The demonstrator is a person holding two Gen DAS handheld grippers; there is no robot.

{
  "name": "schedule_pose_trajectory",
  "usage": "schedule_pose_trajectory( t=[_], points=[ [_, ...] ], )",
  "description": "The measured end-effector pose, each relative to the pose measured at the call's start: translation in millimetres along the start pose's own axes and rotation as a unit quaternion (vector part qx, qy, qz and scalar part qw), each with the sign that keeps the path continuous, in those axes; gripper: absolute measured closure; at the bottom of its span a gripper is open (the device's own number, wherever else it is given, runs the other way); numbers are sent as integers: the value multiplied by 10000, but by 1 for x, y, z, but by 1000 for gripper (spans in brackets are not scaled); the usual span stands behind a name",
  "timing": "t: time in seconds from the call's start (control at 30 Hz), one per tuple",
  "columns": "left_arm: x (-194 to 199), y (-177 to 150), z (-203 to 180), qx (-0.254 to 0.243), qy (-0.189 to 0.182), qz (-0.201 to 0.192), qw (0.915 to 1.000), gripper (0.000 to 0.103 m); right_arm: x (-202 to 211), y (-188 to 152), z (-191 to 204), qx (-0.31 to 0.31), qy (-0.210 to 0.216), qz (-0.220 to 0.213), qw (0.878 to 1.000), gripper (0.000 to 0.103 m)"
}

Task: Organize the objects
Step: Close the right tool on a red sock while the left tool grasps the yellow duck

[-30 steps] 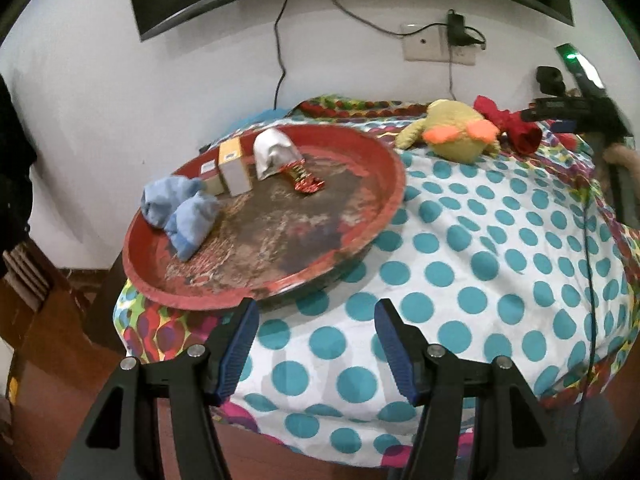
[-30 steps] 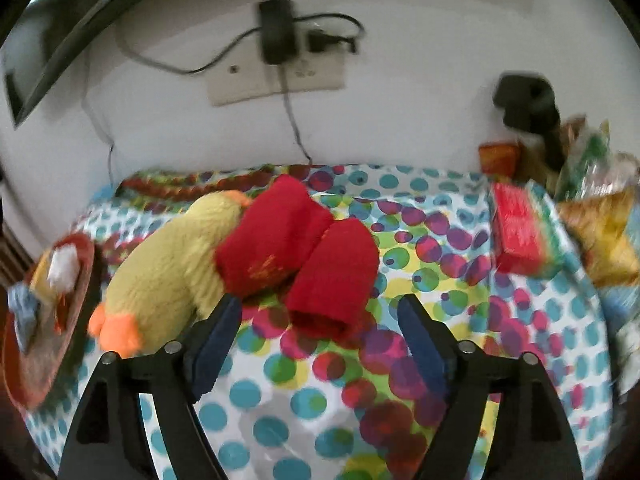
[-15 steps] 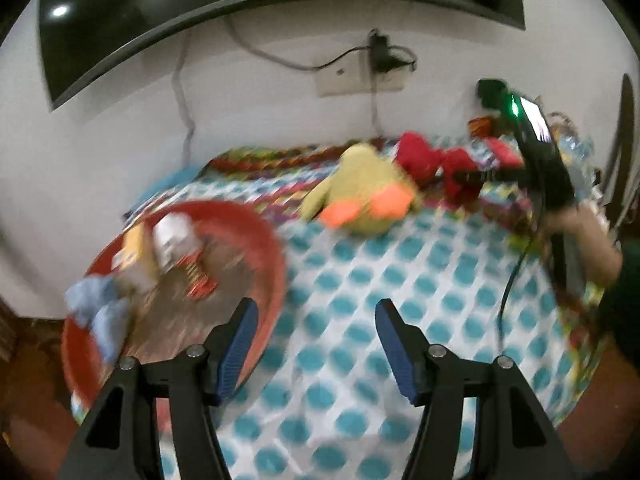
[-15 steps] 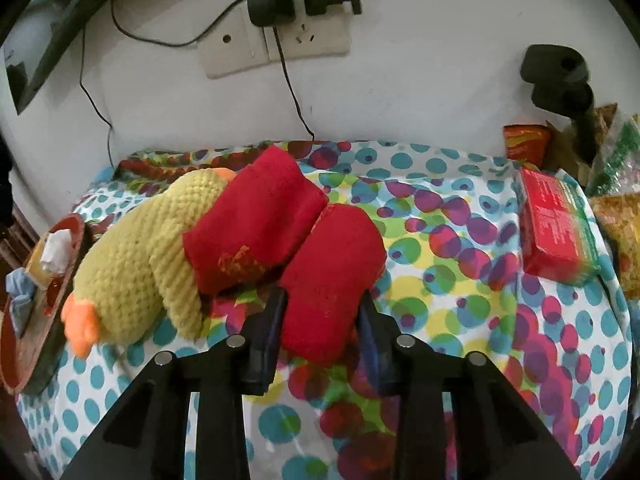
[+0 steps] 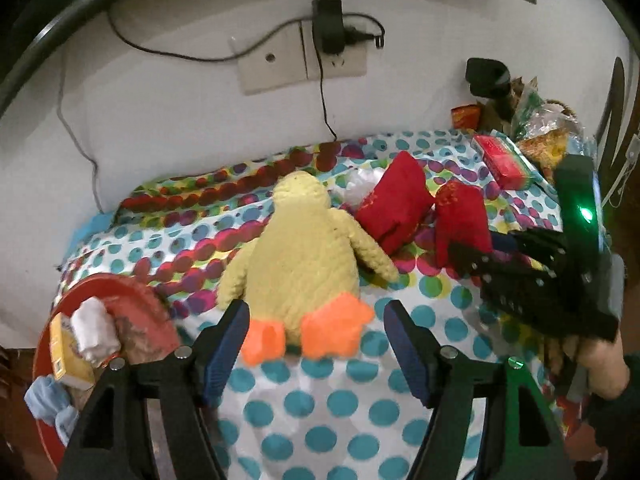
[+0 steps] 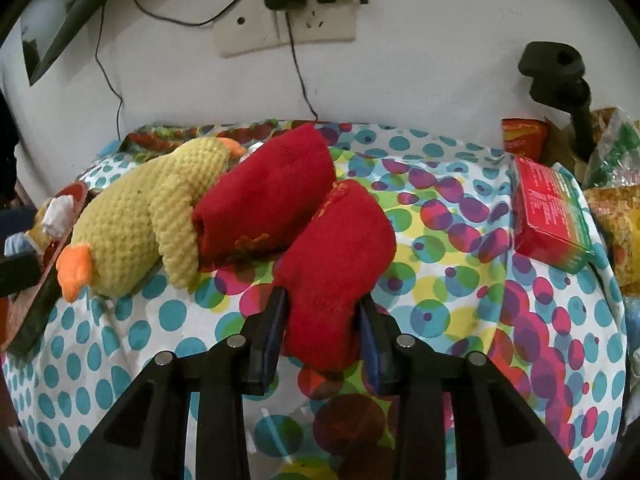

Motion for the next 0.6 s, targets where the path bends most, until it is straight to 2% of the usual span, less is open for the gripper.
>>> schedule_pose_trajectory(
  t=[0.07,0.23,0.3,0.4,0.5,0.6],
  points=[
    [-12,7,-2,-25,52,158,9999,24,-2,0,-1,-2,61,36,10000,70],
    [-49,20,-6,-216,435,444,9978,24,-4,1,-6,-111,275,90,9995,69],
    [-62,25,-1,-174,706,476,9962,24,-5,1,-6,-118,292,105,9994,69],
    [-80,30,11,26,913,522,9944,24,-5,1,-4,-81,247,114,9996,68],
    [-91,30,23,304,957,498,9937,24,-5,1,-4,-77,251,120,9996,68],
    [-96,23,37,728,583,373,9949,24,-5,0,-4,-96,280,126,9995,68]
  ],
)
Point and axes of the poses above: each gripper's, at about its wrist camera, not at the fingertips, and x roughly against the way its jaws point, z to its left, y to its top, the point moved 4 cm from there along -x, roughly the way its jaws point, and after that the axes turned 13 degrees about z, right-handed, at the moved point
